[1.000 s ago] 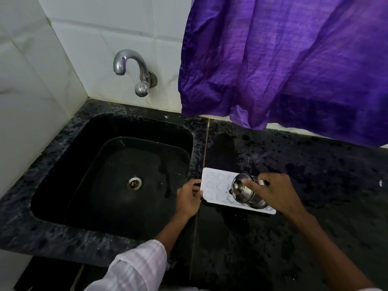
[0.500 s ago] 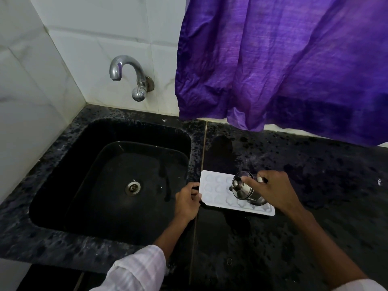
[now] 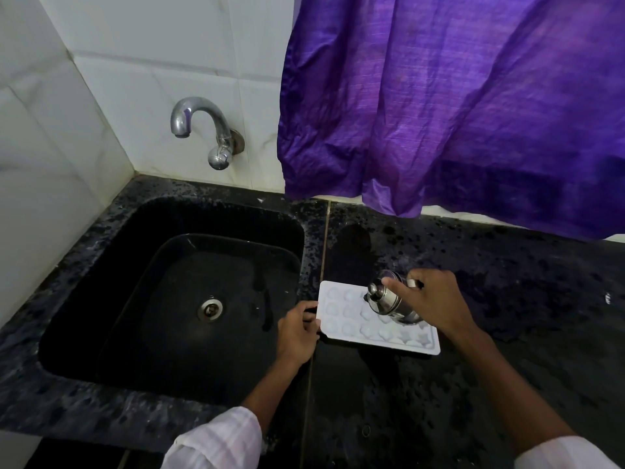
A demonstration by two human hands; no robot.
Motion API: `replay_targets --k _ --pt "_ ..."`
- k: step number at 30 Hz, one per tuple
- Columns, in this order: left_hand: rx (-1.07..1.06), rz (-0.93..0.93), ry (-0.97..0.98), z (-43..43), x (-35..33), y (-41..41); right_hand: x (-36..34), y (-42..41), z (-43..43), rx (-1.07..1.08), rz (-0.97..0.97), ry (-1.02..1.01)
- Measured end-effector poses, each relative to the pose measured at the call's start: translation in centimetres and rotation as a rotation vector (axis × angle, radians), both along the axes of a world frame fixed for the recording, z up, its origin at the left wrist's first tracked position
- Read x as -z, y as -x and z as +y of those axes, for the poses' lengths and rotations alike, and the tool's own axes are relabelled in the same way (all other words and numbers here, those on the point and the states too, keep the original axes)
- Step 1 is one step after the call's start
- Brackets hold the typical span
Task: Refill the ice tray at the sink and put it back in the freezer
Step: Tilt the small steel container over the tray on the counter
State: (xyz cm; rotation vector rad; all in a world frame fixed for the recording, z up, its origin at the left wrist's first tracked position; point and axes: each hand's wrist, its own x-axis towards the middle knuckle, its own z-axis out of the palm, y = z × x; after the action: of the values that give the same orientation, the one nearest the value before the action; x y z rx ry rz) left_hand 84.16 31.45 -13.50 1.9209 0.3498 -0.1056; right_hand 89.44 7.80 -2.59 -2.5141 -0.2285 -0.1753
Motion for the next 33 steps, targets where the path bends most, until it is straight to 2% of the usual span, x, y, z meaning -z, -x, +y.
replay_targets --k 33 --pt "0.009 -0.037 -0.034 0.0 0.4 0.0 0.2 0.2 -3.0 0.053 -0.02 0.066"
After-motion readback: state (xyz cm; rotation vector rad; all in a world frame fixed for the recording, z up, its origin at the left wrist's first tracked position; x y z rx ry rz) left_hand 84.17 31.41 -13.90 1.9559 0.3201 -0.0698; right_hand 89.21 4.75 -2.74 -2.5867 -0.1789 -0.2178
